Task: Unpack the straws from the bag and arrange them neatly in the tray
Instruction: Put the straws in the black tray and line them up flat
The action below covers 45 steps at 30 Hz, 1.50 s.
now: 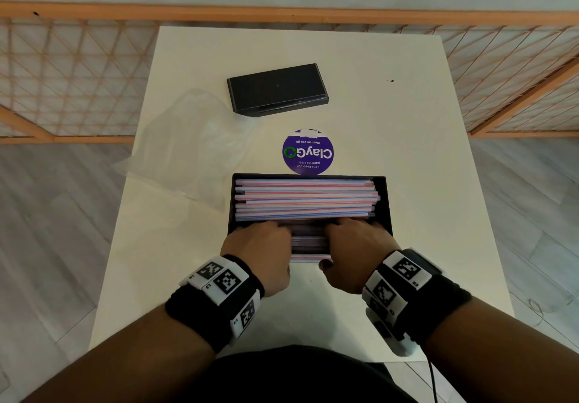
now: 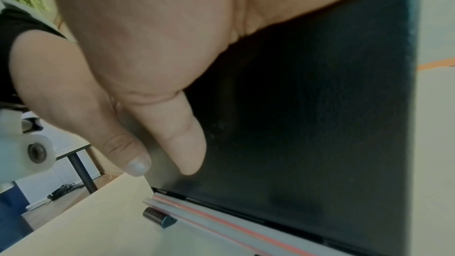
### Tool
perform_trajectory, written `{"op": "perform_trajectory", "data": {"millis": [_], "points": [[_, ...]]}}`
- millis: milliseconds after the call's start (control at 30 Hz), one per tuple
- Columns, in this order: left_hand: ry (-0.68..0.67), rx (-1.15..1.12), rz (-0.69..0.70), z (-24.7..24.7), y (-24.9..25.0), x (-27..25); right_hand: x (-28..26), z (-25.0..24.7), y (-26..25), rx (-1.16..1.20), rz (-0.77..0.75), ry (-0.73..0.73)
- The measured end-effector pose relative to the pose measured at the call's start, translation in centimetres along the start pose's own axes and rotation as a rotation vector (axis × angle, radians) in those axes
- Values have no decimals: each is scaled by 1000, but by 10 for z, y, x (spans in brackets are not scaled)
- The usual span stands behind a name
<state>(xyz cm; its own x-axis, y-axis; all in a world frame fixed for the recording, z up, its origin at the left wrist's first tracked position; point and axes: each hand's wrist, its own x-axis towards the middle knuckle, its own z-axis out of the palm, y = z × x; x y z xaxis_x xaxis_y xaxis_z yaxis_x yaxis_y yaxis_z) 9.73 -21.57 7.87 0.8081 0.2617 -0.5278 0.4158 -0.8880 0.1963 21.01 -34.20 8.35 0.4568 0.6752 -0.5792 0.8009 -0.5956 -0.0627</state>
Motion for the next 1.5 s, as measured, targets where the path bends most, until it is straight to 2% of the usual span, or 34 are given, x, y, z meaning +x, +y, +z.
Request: {"op": "perform_trajectory", "data": {"millis": [100,367,600,767,933,1100,1233,1500], "points": [[15,2,-3,-1,0,-1,0,0,-1,-6,2,12],[194,-17,128,-10,7,-21,-2,-2,-1,26,4,-5],[62,5,120,-3,6,-16,-11,-10,2,101,-8,26],[22,19,99,-2,6,-10,-31,-18,2,116,-32,163],[35,13,79,0,9,-9,-24,-8,-6,46,-83,10],[-5,19,61,-2,5,-7,-7,1,-1,33,-46,-23],[-49,27,37,-1,1,-3,-6,3,1,47,-50,8],[-21,-7,10,5,-2,1,-2,4,3,61,-27,-23]]}}
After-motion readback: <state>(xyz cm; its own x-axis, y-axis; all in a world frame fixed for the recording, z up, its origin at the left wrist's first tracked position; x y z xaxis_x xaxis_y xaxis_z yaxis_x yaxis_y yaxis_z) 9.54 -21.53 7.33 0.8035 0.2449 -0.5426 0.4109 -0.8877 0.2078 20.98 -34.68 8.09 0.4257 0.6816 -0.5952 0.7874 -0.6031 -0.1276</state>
